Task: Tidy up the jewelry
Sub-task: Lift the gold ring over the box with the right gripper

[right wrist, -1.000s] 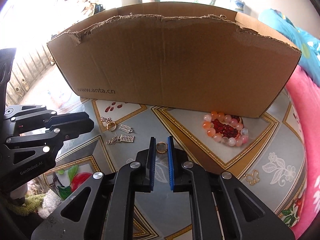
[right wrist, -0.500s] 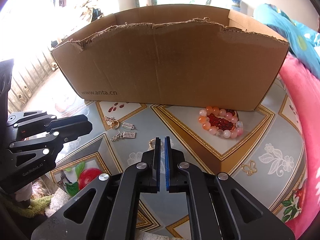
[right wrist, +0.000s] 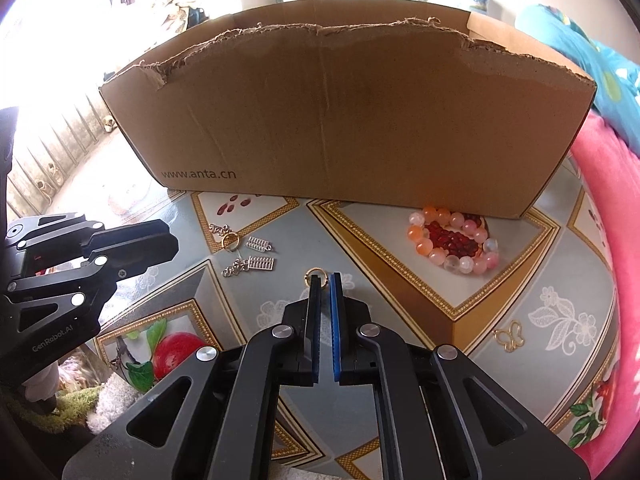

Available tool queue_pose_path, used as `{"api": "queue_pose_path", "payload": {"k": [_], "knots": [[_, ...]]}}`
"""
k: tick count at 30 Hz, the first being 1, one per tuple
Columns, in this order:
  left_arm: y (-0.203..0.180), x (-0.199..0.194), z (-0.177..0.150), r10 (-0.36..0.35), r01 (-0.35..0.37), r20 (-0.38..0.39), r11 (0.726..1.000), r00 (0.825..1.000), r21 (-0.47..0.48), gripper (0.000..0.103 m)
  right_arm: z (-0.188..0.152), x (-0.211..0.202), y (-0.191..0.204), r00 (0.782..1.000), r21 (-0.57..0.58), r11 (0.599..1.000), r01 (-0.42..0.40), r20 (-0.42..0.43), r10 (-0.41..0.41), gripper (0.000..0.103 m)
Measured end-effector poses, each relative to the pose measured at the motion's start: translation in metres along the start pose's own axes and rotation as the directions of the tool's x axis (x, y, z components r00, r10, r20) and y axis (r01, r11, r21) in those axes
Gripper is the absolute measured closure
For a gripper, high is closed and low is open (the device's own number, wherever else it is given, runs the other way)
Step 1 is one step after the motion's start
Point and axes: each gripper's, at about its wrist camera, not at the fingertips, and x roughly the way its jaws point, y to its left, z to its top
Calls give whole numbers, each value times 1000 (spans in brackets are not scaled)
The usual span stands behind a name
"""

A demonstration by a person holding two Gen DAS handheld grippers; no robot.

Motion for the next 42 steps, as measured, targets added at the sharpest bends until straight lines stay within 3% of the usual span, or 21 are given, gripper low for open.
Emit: {"api": "queue_pose_path", "payload": {"k": [5, 8, 11, 12, 18, 22, 24, 25, 33, 42], "knots": [[1, 1, 0, -1, 1, 1, 1000, 1000, -6, 91, 7, 2, -3, 1000, 2, 1000, 22, 3, -22, 98], [1, 1, -1, -2, 2, 0, 1000, 1000, -10, 91, 10, -1, -4, 1000, 9, 1000, -7, 17, 7, 98], [1, 2, -1, -4, 4, -2, 1000, 1000, -12, 91, 9, -6, 2, 999, -46, 999, -21, 31, 22, 81], [1, 2, -1, -4, 4, -3, 1000, 1000, -11, 91, 9, -7, 5, 999, -74, 997, -16, 37, 19, 79], [1, 2, -1, 0, 0, -3, 1000, 1000, -6, 91, 8, -1, 13, 999, -229, 973, -12, 36, 21, 79], [0, 1, -1, 4, -4, -2, 1000, 1000, -8, 91, 4, 9, 9, 998, -295, 953, -60, 12, 67, 79], [-1, 1, 0, 7, -7, -2, 1000, 1000, -8, 91, 6, 10, 6, 994, -316, 943, -107, 1, 113, 88], [-1, 1, 0, 9, -9, -1, 1000, 1000, -7, 91, 7, 9, 0, 991, -310, 942, -129, -7, 133, 93], [-7, -4, 2, 24, -24, 10, 1000, 1000, 7, 91, 8, 4, -14, 985, -281, 946, -163, 5, 172, 94], [-17, -23, 7, 18, -21, 52, 998, 998, 54, 91, 5, -49, -52, 975, -179, 967, -180, 99, 199, 94]]}}
